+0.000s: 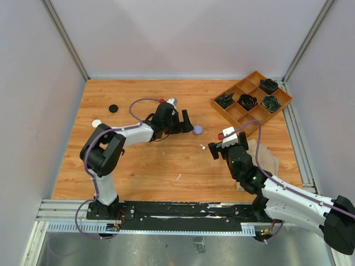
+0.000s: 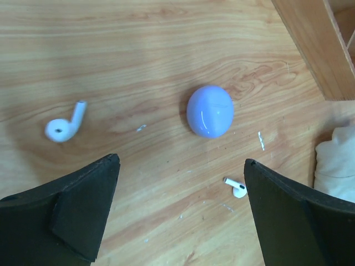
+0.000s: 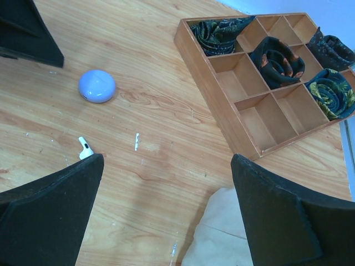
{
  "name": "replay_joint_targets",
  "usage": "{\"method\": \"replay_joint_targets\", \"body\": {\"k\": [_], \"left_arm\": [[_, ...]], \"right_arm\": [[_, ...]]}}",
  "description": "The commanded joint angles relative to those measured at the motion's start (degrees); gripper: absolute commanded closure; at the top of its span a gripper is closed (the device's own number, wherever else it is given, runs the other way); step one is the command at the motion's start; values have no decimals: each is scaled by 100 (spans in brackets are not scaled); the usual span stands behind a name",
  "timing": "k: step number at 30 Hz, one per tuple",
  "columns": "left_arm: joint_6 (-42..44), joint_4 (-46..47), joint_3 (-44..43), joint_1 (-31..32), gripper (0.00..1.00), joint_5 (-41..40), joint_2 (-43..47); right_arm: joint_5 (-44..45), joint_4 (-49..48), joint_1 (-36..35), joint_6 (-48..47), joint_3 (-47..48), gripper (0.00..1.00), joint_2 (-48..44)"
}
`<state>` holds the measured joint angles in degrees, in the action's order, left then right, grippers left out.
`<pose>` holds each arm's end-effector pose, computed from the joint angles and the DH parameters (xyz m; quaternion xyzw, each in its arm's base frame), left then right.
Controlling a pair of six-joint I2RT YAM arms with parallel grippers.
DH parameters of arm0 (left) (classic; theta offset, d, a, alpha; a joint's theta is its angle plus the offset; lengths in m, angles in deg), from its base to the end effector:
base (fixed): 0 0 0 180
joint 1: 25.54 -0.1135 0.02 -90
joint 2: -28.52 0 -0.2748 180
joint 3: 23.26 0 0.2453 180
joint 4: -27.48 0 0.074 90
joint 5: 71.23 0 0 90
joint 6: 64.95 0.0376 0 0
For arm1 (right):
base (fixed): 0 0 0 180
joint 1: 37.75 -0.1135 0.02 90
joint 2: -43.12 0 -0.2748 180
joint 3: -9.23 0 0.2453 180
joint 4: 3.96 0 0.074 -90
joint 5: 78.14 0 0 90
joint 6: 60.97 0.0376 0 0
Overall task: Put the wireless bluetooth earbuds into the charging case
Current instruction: Place the charging case at the center of the board, then pick up the charging case at the center of the board.
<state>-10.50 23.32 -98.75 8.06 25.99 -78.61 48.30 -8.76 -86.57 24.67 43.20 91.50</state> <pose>0.3306 -0.2253 0.1823 0.0136 0.8888 -0.3042 0.3425 0.1339 0.1192 0.2405 -0.1443 0.7391 0.0108 0.6578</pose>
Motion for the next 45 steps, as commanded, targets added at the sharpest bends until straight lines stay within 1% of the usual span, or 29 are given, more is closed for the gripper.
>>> {"method": "replay_joint_targets", "body": {"k": [1,6,11,17,21,23,26,30,33,36,41,45], "left_arm": [[581,-780,35,8,1,-956,729],[951,-1431,18,-99,1,-1607,1245],[1212,-2122,-117,-579,1,-1646,1555],[1482,-2054,-38,-1166,1,-1908,2017],[1681,-1948,-62,-1912,1,-1531,2061],[1793,-1895,-90,-2326,1,-1505,2056],[2021,-1710,-172,-2737,1,-1468,2044],[2439,-1573,-554,-3223,1,-1615,1744],[2842,-1511,-917,-3511,1,-1463,1341],[3424,-1440,-1186,-3673,1,-1362,880],[4125,-1836,-1842,-3983,1,-966,8],[4613,-2074,-2201,-4150,1,-591,-485]], "right_arm": [[63,-67,-9,-17,38,1,-203],[47,-127,-5,-60,-21,2,-259],[63,-154,-4,-82,-45,1,-262],[-101,-250,1,-74,-145,1,-426],[-213,-287,2,-82,-153,1,-388],[-182,-292,1,-93,-139,1,-361],[-248,-296,-1,-91,-153,2,-377],[-397,-340,3,-106,-166,1,-369],[-477,-286,-1,-118,-129,1,-339],[-557,-296,-1,-111,-127,1,-309],[-677,-291,1,-109,-98,1,-227],[-725,-278,-3,-118,-75,1,-178]]}}
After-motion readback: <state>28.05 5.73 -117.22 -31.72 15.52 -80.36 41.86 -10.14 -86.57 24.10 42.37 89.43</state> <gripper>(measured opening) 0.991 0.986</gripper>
